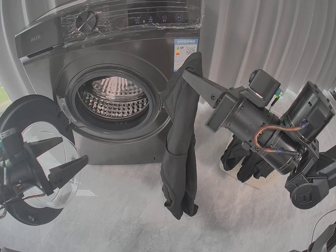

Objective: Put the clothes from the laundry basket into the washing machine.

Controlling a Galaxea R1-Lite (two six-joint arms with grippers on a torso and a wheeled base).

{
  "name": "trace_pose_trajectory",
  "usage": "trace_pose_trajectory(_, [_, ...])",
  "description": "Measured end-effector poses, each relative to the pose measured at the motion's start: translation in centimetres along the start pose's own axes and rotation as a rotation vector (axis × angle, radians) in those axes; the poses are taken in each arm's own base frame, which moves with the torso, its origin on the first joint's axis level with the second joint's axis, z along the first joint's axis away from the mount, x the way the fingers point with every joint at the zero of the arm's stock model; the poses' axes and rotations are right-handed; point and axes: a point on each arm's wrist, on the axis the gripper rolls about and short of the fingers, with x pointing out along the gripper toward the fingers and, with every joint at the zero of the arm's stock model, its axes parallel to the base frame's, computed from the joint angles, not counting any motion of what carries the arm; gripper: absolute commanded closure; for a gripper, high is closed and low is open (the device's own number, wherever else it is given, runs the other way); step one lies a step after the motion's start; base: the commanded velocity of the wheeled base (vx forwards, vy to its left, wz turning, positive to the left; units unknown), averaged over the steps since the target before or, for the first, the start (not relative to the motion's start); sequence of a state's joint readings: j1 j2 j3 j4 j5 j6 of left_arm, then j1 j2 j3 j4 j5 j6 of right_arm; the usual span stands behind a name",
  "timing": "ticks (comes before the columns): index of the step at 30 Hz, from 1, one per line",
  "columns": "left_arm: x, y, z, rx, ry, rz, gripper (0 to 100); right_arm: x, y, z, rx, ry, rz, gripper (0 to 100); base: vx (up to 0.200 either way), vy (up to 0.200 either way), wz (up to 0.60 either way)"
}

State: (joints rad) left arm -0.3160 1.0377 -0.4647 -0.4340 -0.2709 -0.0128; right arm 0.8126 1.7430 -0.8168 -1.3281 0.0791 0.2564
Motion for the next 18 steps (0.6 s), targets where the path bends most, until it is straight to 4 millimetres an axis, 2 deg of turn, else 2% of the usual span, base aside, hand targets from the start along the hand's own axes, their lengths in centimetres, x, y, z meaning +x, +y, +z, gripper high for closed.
trace_pose_trajectory(5, [4.1, -0.3, 0.1, -0.003, -0.014, -0.068, 0, 0.3, 0.2, 0.1, 0.018, -0.01, 0.01, 100, 0.0, 0.0, 0.0])
trace_pose_trajectory(8, [6.5, -0.7, -0.6, -0.009, 0.009, -0.103, 0, 0.4, 0.4, 0.0, 0.029, -0.01, 0.015, 100, 0.0, 0.0, 0.0])
trace_pose_trajectory(13, [10.1, -1.0, -2.4, -0.023, 0.057, -0.142, 0, 0.5, 0.7, -0.1, 0.043, -0.01, 0.024, 100, 0.0, 0.0, 0.0])
trace_pose_trajectory(18, [12.4, -1.0, -4.7, -0.061, 0.108, -0.194, 0, 0.5, 1.0, -0.1, 0.062, -0.014, 0.033, 100, 0.0, 0.0, 0.0])
